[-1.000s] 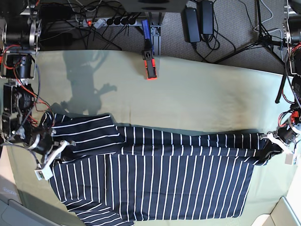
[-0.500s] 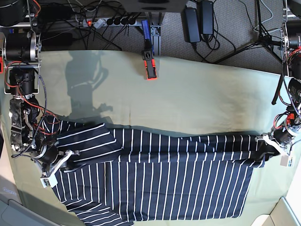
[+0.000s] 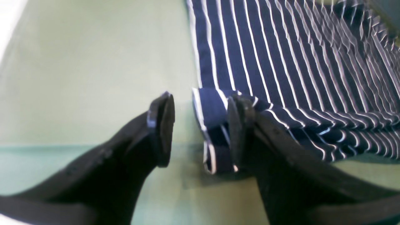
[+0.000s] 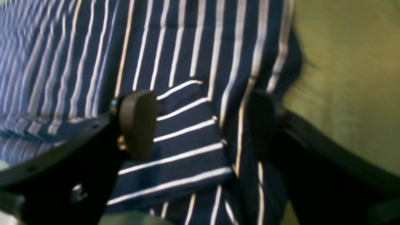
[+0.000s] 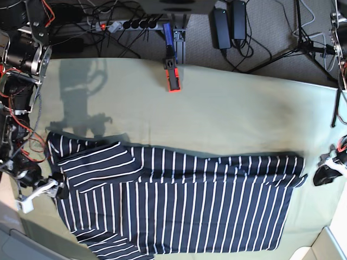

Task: Fold the T-shirt properly
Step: 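Lower the folded edge onto the shirt and adjust both grippers' hold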

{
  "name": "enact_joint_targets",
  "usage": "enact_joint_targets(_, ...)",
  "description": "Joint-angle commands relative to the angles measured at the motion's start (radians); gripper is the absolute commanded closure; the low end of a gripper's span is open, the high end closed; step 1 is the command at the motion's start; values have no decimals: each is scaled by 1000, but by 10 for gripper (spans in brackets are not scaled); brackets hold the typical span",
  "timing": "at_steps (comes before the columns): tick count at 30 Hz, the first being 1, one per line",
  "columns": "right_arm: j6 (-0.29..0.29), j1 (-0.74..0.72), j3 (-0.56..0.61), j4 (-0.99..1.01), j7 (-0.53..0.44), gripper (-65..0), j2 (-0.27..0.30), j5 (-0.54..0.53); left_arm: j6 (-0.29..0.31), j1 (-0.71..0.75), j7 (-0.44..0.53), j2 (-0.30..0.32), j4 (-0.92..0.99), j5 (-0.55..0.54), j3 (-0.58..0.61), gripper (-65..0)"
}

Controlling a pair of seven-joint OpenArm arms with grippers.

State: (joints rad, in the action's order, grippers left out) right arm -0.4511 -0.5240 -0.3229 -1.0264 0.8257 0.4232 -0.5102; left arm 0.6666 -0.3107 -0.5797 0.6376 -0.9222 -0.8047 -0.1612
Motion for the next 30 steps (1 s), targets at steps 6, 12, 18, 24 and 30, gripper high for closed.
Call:
enact_joint_targets(6,-18,55,-229,-15,82,-441,26,-108,-1,18,3,26,-13,-53,-11,-379)
enact_joint_targets(12,-18,190,-360,-15,122,-441,31,-182,-1,55,1,22,-13,-80,-11,-379)
enact_joint_targets(18,-21,298,-399,-15,128,-441,22,-253,0,92,-46,10,-13,-148,-11,-378)
enact_joint_targets(24,-21,282,-398,-15,133,-441,-21,-269,32,134,-74,10,-14,-222,-11,-378)
enact_joint_targets(30,-24,232,-395,-15,132,-441,-96,-260,32,134,-153,-11,-16,-325,-11,-378)
